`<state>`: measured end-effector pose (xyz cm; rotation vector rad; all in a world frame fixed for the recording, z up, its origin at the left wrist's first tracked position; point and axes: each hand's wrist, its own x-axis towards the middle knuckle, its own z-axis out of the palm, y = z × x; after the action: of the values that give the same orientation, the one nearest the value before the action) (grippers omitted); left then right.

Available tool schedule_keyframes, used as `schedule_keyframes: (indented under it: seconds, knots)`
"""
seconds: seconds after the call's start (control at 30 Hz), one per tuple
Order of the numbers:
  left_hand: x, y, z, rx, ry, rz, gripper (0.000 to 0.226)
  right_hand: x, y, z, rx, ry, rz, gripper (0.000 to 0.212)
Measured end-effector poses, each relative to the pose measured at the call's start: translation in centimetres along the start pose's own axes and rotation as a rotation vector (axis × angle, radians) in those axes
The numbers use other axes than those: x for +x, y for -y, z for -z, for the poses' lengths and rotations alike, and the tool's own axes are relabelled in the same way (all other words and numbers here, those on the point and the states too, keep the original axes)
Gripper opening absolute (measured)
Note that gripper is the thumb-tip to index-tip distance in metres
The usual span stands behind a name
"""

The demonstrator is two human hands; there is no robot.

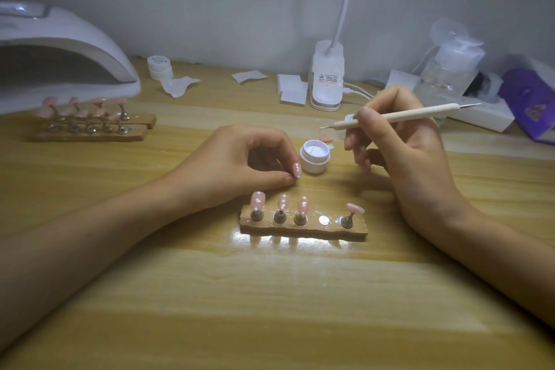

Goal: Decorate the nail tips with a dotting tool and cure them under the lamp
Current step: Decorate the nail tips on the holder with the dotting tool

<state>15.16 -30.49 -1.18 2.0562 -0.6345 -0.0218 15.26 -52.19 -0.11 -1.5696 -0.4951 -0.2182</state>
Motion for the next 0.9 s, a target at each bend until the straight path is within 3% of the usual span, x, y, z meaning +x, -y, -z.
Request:
schedule_keyframes:
  seconds: [0.7, 0.9]
  knots:
    - [0.01, 0.03, -0.04, 0.001, -0.003, -0.007, 0.017, 0.13, -0.01, 0.28, 0.144, -0.026, -0.124, 0.018]
    - [0.06, 0.04, -0.06, -0.022, 0.000, -0.004, 0.015, -0.30, 0.41, -0.04, 0.197, 0.091, -0.158, 0.015]
